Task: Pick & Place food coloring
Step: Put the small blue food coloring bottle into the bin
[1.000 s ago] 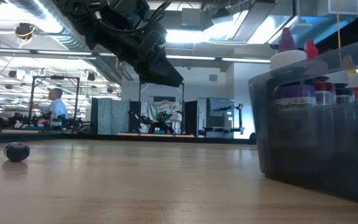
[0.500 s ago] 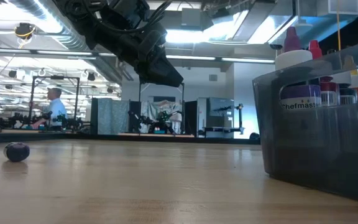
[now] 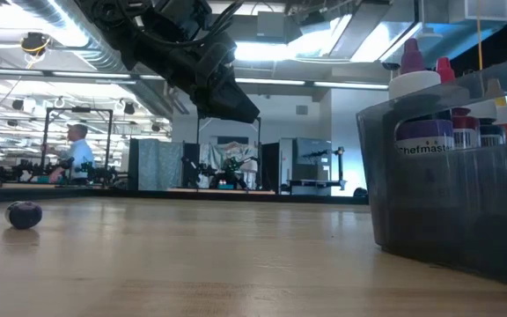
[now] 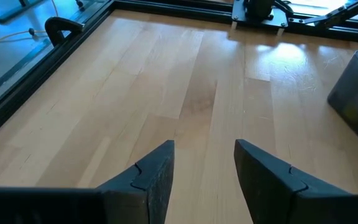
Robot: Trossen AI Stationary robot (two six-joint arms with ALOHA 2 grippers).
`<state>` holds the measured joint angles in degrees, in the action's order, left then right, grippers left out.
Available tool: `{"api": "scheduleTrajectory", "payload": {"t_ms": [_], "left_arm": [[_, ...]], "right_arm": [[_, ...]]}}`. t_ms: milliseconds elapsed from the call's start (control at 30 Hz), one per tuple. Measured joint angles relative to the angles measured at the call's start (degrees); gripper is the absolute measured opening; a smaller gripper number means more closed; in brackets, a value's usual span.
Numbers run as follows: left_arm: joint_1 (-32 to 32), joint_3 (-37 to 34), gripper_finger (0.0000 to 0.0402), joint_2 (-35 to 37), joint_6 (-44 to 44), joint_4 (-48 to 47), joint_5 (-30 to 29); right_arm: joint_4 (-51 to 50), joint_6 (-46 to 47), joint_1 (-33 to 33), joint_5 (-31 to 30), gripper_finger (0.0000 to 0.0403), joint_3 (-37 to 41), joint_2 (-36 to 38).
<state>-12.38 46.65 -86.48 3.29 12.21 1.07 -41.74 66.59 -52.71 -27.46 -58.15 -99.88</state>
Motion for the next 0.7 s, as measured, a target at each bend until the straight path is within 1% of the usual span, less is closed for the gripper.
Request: {"api": "scheduleTrajectory", "payload": {"t_ms": [700], "left_arm": [[0.0, 0.0, 0.0161, 0.0, 0.0, 0.0, 0.0]], "right_arm": [[-0.1, 0.3, 0.3, 1.1, 0.0085, 0.0, 0.0]]}}
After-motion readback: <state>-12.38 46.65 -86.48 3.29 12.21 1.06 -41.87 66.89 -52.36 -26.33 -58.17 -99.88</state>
